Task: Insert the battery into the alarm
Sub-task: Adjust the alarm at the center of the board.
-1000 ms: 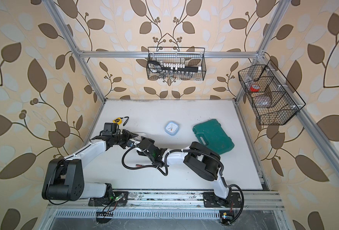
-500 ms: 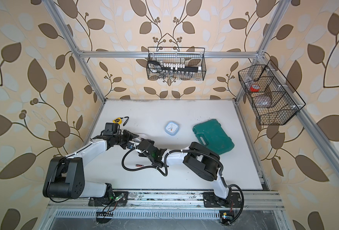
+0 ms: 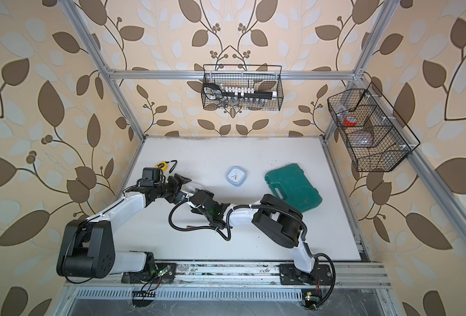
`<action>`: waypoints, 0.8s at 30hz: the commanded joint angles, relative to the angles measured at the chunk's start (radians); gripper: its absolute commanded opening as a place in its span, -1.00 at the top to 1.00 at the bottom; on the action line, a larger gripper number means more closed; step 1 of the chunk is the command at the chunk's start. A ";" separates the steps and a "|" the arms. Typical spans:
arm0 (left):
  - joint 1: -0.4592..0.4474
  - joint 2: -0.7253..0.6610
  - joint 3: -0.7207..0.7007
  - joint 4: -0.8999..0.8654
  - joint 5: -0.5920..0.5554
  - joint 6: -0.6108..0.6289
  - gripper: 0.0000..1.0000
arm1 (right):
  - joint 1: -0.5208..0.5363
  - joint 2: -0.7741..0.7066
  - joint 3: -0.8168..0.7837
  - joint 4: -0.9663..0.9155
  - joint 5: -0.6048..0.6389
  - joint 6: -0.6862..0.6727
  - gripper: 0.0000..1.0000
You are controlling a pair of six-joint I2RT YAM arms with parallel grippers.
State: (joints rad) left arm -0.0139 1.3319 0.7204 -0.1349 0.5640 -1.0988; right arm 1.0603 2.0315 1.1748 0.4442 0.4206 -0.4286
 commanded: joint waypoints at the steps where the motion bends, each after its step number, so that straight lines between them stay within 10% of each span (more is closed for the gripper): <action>1: -0.004 -0.054 0.017 0.027 -0.052 0.028 -0.86 | -0.019 -0.063 -0.032 0.026 -0.032 0.090 0.40; 11: -0.009 -0.088 -0.019 0.162 -0.163 0.087 -0.98 | -0.052 -0.202 -0.139 0.001 -0.078 0.408 0.41; 24: -0.164 -0.082 -0.132 0.454 -0.296 0.229 -0.98 | -0.199 -0.543 -0.426 -0.010 -0.287 1.170 0.40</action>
State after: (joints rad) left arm -0.1467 1.2675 0.5995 0.1905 0.3222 -0.9466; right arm 0.8886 1.5333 0.8158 0.3840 0.2249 0.4934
